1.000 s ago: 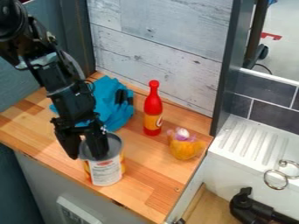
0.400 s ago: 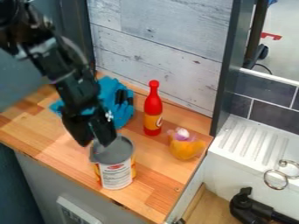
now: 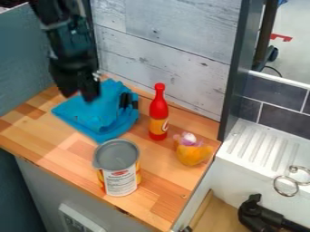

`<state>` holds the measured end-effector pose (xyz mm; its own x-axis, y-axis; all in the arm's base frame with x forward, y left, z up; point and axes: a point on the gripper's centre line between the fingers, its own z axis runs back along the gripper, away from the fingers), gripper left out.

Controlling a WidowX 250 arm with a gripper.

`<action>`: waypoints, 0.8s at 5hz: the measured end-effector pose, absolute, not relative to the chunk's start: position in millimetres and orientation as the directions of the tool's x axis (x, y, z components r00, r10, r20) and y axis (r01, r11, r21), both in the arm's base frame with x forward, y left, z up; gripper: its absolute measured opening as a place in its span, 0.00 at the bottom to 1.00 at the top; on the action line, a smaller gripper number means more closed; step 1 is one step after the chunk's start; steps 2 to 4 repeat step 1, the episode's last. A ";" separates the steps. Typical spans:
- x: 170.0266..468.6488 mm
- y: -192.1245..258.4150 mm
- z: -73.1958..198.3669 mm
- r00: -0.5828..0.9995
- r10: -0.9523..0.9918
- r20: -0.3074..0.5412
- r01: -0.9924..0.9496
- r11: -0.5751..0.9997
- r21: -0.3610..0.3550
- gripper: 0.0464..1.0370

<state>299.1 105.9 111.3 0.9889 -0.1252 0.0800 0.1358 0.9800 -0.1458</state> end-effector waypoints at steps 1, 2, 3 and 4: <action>305.3 114.6 122.7 0.985 -0.172 0.024 0.171 0.985 0.011 0.96; 305.3 114.6 122.7 0.985 -0.172 0.024 0.171 0.985 0.011 0.96; 305.3 114.6 122.7 0.985 -0.172 0.024 0.171 0.985 0.011 0.96; 305.3 114.6 122.7 0.985 -0.172 0.024 0.171 0.985 0.011 0.96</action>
